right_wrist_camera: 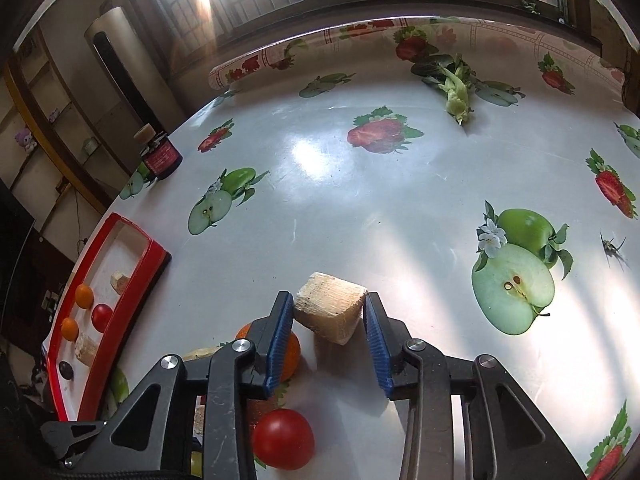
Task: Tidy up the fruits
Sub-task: 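Grasp a large beige block with the right tool while the left tool grasps a green fruit, then carry block and green fruit into the red tray and open both tools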
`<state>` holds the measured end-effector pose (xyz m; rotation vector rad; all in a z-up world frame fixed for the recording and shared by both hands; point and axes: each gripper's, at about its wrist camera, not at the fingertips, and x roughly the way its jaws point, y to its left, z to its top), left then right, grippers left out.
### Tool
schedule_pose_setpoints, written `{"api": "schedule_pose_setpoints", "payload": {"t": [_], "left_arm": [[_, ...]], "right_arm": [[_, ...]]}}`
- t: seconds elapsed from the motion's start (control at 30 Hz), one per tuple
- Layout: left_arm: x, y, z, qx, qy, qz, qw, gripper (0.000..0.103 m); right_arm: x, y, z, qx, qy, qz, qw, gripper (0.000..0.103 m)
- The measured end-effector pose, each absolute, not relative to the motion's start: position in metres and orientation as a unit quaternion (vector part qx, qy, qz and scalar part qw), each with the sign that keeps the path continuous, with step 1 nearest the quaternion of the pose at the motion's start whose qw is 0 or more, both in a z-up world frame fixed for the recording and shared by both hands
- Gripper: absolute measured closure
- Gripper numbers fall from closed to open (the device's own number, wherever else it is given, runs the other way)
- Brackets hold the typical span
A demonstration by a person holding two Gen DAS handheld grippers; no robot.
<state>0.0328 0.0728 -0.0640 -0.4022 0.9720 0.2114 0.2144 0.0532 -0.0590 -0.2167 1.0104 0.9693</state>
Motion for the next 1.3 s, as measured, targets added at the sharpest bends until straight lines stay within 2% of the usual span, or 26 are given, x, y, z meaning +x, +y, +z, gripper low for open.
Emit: {"api": "schedule_pose_setpoints", "payload": {"t": [0.57,1.3], "left_arm": [[-0.006,0.110,-0.022,-0.199,0.413,0.148,0.876,0.079],[-0.056,0.158,-0.007,-0.214,0.385,0.207,0.874,0.079]], "right_arm": [[0.183,0.005,-0.017,-0.071,0.425,0.461,0.776,0.066],[0.129,0.034,0.009,-0.095,0.398,0.504,0.761,0.067]]}}
